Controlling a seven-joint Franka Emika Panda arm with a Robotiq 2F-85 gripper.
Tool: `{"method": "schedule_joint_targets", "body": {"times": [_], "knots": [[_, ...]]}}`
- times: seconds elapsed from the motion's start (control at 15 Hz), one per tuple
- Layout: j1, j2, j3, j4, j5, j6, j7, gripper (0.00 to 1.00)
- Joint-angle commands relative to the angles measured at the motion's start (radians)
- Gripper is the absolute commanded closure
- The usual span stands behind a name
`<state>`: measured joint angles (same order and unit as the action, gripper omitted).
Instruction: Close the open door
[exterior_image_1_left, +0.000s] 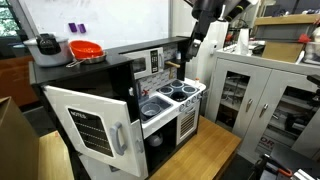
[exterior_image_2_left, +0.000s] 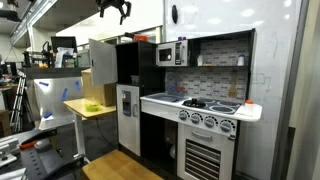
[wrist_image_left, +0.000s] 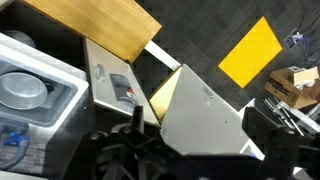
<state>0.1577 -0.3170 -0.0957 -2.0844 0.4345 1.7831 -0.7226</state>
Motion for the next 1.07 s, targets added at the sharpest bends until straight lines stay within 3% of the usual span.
{"method": "schedule_joint_targets", "body": {"times": [0.0, 0.4, 0.73, 1.0], "knots": [[0.026, 0.057, 0.054, 0.034, 0.039, 0.015, -0.070, 0.00], [0.066, 0.164, 0.188, 0.108, -0.069, 0.066, -0.044, 0.00], [0.069, 0.212, 0.222, 0.183, -0.066, 0.046, -0.037, 0.00], [0.066, 0.244, 0.240, 0.254, -0.082, 0.029, 0.077, 0.00]]}}
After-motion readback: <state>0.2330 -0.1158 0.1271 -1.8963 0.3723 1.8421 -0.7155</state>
